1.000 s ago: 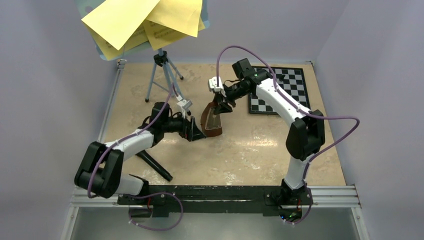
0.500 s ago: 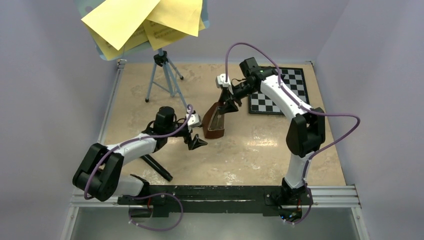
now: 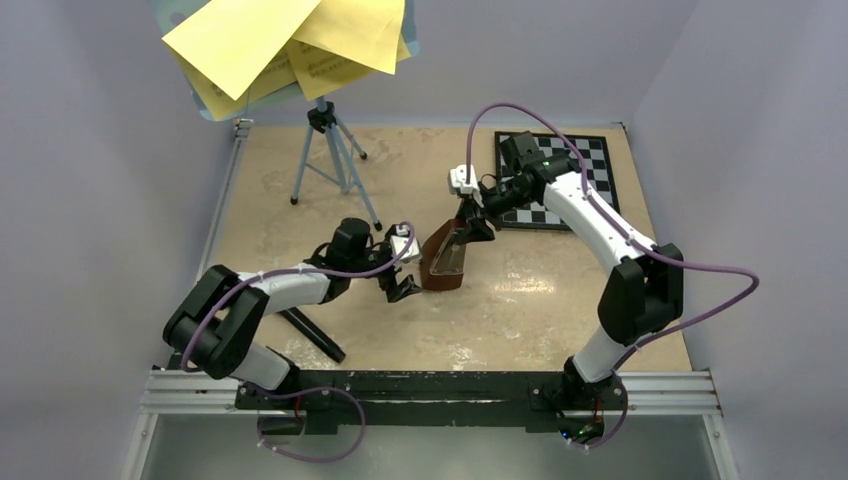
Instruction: Pack up the instrument practice props
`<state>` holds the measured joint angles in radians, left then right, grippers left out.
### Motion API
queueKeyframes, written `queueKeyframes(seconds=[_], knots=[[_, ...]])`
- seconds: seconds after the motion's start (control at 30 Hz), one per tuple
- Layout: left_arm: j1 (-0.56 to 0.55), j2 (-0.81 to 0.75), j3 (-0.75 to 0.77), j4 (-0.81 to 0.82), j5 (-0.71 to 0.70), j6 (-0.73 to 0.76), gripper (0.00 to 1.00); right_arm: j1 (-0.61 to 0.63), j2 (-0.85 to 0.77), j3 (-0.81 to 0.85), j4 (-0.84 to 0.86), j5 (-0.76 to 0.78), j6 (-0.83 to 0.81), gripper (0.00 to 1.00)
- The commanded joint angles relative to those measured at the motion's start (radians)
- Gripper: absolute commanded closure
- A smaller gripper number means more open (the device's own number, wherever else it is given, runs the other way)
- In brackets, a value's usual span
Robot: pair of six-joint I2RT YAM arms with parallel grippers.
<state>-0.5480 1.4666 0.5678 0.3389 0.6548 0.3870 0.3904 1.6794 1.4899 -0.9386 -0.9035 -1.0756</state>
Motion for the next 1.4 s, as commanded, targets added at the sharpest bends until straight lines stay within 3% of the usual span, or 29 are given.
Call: queueKeyframes(seconds=[0.0,0.37,0.6,1.1,1.37], knots=[[-0.009,0.049,0.057,0.073,-0.07,0.046,0.03,-0.014,-0.011,-0.059,-0.061,0.089,-0.059,1.0],[-0.04,0.102,0.09,-0.008,0.049,0.123,0.01,-0.068,-0.001,-0.097,-0.039,0.097,-0.066,1.0],[-0.09,0.159,0.124,-0.039,-0.022,0.123,0.03,-0.069,-0.012,-0.109,-0.036,0.079,-0.052,1.0],[-0.128,0.197,0.142,-0.021,-0.229,0.017,0.24,-0.059,-0.039,-0.139,0.035,0.083,0.03,1.0],[-0.133,0.19,0.156,-0.014,-0.233,-0.006,0.36,-0.052,-0.036,-0.141,0.04,0.093,0.037,1.0]])
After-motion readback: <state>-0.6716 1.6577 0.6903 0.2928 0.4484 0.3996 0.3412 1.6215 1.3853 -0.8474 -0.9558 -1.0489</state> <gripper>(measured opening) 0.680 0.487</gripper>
